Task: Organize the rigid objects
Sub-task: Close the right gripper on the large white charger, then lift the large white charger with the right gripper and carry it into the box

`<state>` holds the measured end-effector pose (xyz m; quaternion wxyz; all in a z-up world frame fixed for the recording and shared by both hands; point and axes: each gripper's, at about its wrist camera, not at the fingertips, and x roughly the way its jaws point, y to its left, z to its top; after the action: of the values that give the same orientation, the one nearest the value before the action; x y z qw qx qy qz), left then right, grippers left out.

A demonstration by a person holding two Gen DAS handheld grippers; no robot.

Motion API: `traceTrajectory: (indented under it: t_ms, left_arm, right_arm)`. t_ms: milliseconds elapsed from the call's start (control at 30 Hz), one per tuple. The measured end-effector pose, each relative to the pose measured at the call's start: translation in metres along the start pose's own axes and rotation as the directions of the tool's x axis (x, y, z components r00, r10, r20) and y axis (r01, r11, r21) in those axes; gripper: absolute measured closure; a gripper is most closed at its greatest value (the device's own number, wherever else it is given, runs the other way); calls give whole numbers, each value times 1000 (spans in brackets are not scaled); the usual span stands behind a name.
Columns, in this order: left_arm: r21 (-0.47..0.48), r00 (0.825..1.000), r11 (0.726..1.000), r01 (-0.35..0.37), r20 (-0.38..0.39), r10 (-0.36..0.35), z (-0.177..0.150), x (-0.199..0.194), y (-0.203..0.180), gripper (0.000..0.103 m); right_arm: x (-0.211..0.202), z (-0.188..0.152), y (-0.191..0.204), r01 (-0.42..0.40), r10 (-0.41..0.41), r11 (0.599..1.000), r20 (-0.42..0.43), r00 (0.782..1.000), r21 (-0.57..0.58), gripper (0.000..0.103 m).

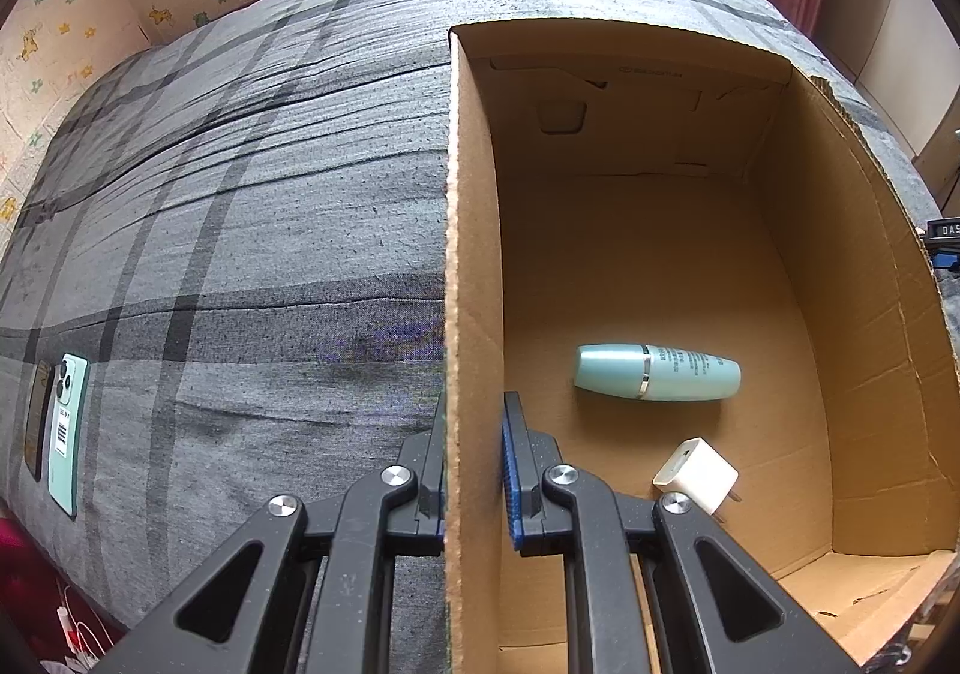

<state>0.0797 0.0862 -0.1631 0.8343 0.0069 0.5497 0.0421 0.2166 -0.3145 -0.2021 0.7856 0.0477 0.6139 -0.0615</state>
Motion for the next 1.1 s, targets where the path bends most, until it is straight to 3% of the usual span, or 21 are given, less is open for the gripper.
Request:
traceTrajectory:
  t_ms: [567, 1100]
  left_arm:
    - [0, 1000, 1000, 2, 6, -2, -2, -3, 0, 88]
    - [-2, 1000, 1000, 7, 6, -7, -2, -2, 0, 88]
  right_arm:
    - [-80, -17, 26, -35, 44, 995, 91, 995, -98, 57]
    - [-135, -28, 81, -74, 110, 972, 153, 982, -224, 57]
